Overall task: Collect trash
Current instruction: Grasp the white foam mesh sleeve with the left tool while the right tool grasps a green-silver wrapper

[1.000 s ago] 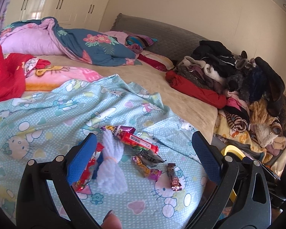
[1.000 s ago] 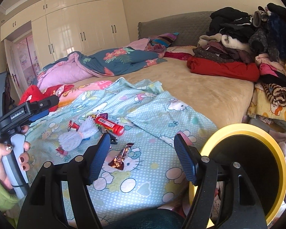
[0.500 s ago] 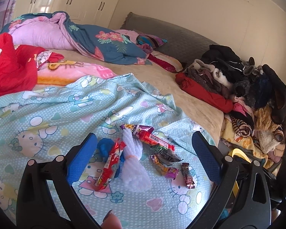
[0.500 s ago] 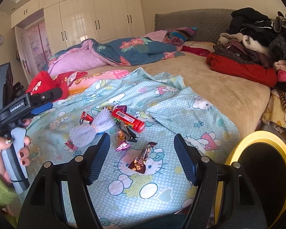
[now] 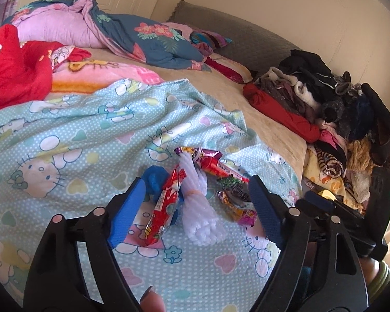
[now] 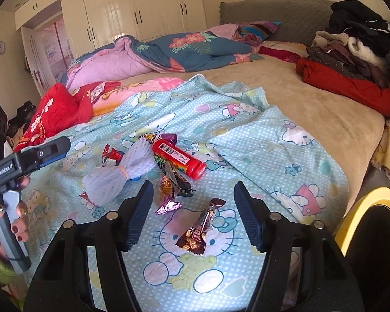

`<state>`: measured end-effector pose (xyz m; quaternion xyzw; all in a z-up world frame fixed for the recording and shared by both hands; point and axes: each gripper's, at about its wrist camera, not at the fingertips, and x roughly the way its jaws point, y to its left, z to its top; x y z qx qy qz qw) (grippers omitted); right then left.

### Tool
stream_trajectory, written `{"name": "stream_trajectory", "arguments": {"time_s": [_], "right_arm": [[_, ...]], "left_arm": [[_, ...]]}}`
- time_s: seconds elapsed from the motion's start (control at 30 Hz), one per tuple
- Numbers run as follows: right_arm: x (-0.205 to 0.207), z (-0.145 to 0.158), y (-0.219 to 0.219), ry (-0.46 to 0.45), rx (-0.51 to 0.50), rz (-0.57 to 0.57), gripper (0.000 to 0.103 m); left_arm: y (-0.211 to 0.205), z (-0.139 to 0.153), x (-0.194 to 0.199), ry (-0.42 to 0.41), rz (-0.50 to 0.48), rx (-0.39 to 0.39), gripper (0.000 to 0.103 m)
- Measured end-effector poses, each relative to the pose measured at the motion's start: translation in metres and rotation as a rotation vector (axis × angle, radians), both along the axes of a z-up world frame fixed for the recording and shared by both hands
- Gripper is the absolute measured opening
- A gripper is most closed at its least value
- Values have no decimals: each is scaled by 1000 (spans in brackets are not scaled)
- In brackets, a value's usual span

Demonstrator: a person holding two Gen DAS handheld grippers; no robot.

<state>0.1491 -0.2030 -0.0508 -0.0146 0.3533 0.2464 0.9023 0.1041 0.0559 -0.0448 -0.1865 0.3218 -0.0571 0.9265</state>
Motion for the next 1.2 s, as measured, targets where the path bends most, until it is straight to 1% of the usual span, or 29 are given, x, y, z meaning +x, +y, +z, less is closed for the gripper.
{"name": "stream_trajectory", "arguments": {"time_s": [0.03, 0.1, 0.17, 0.2, 0.27, 0.33, 0.4, 0.5, 0.53, 0.6, 0.63, 0.73, 0.77, 0.8, 0.83, 0.97, 1.03, 1.1, 1.2], "right_arm": [[2, -1, 2, 4, -2, 4, 59], [7, -4, 6, 12, -5, 20, 56], [11, -7, 11, 15, -17, 37, 54], [13, -9, 14, 19, -23, 45, 52], [18, -12, 18, 28, -30, 57, 50], [22, -16, 22, 41, -28, 70, 48], [26, -19, 25, 51, -30, 81, 46], [32, -25, 32, 69, -44, 97, 41], [33, -26, 34, 72, -46, 99, 41], [38, -30, 38, 83, -51, 109, 41], [40, -32, 41, 91, -57, 115, 38], [48, -38, 47, 110, -78, 127, 35], [51, -41, 49, 119, -85, 127, 33], [54, -44, 50, 132, -88, 130, 25], [56, -45, 51, 142, -89, 133, 15], [54, -46, 47, 172, -71, 131, 13], [51, -44, 42, 181, -55, 122, 12], [47, -41, 35, 190, -28, 111, 11], [39, -35, 23, 201, 9, 94, 11]], "left_arm": [[0, -2, 0, 7, -8, -6, 70], [-2, -6, 1, 16, -24, -11, 60], [-5, -11, 3, 32, -42, -8, 58], [-6, -13, 3, 39, -47, -9, 54], [-9, -19, 4, 56, -63, -15, 50], [-13, -23, 5, 71, -77, -12, 49], [-18, -28, 6, 87, -91, -16, 45], [-24, -33, 5, 101, -101, -11, 45], [-25, -35, 5, 107, -104, -13, 44], [-28, -37, 6, 118, -101, -4, 44], [-28, -38, 6, 125, -94, -2, 43], [-31, -38, 9, 140, -81, 4, 43], [-32, -38, 10, 146, -78, 12, 43], [-33, -38, 11, 150, -76, 21, 42], [-34, -38, 12, 155, -72, 29, 40], [-37, -43, 18, 187, -66, 53, 29], [-40, -46, 20, 203, -65, 57, 27], [-45, -50, 22, 217, -73, 68, 13], [-48, -52, 22, 230, -82, 64, 9]]}}
